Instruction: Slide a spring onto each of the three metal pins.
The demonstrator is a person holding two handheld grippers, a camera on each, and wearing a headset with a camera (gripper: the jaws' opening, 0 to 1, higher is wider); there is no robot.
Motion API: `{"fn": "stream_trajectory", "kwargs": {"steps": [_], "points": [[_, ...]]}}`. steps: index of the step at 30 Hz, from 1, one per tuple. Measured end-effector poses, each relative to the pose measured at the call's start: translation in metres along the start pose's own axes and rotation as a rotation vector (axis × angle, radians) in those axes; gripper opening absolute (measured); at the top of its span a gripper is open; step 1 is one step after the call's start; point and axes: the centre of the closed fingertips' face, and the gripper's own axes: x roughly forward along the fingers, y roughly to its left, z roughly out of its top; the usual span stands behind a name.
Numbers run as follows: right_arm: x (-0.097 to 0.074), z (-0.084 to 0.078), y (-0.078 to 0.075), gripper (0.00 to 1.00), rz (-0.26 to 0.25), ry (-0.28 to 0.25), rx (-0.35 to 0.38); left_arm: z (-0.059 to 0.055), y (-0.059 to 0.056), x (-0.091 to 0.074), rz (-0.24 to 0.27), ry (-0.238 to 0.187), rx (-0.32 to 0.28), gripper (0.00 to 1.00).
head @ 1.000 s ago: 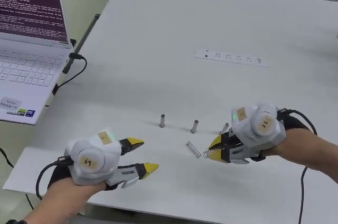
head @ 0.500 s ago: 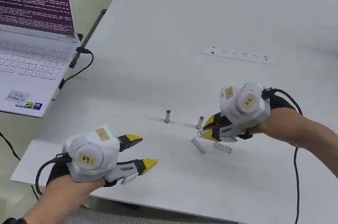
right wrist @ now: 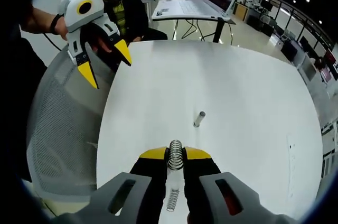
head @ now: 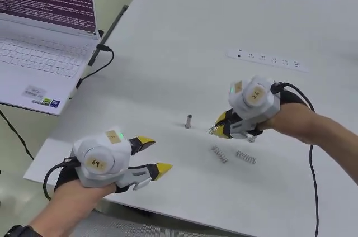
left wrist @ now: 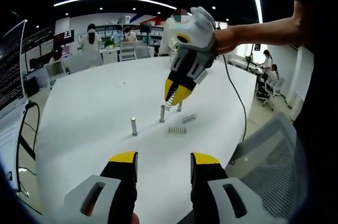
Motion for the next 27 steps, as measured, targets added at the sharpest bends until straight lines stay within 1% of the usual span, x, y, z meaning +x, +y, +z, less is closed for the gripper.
{"fn": "stream_trajectory", "kwargs": {"steps": [4,11,15,22,27], "points": [[0.007,0.003,-0.003,0.09,-0.004,0.01,0.003,-0.005,0.002,-0.002,0.01,0.004,-0.007,0.34],[0.017,0.007,-0.008,0.09,-0.002,0.031,0.002,-0.006,0.004,-0.006,0.024,-0.005,-0.023,0.34],[0.024,0.008,-0.016,0.09,-0.01,0.063,0.001,-0.009,0.005,-0.008,0.029,-0.007,-0.033,0.34],[0.031,0.013,-0.027,0.09,-0.021,0.084,0.01,-0.015,0.007,-0.011,0.039,-0.006,-0.051,0.34],[0.035,0.021,-0.035,0.09,-0.028,0.092,0.002,-0.016,0.01,-0.014,0.049,-0.011,-0.061,0.34]]}}
